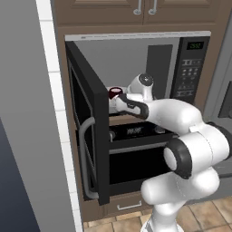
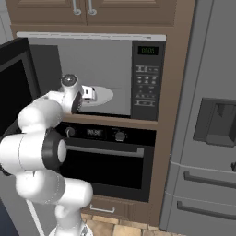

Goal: Pick the mug from the counter and place it inside the microwave. Then close the microwave.

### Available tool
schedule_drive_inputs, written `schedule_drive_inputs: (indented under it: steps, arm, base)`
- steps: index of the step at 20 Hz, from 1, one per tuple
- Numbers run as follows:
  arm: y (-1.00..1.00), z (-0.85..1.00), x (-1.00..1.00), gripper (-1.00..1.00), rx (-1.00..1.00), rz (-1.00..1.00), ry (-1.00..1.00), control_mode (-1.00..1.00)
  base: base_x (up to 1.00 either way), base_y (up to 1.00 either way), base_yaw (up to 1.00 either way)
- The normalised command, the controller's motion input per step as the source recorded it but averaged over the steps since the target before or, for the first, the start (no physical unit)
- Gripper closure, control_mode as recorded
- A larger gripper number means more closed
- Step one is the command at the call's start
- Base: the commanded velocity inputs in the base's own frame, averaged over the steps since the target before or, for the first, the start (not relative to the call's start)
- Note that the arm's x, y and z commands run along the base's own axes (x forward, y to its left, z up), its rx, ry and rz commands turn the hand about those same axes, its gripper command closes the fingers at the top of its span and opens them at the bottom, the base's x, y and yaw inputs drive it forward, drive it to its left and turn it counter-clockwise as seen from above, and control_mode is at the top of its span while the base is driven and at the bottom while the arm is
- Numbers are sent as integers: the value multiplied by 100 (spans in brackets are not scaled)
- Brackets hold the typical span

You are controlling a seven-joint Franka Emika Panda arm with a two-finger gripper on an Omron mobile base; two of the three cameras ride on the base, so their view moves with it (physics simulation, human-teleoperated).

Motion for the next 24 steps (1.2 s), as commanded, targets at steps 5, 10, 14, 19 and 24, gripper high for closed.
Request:
schedule_drive_inputs:
  steps: [5,10,14,19,24]
  arm:
    - [-7,40,-83,-100,0,-10,0,-100]
    - [-3,34,-84,-100,0,-11,0,-100]
    - [0,16,-71,-100,0,-8,0,-100]
    - [0,22,-78,-100,0,0,0,-100]
    - [-11,40,-85,-100,2,0,0,-100]
  base:
    - [0,0,0]
    - [0,0,0]
    - [0,0,0]
    - [0,0,0]
    - [0,0,0]
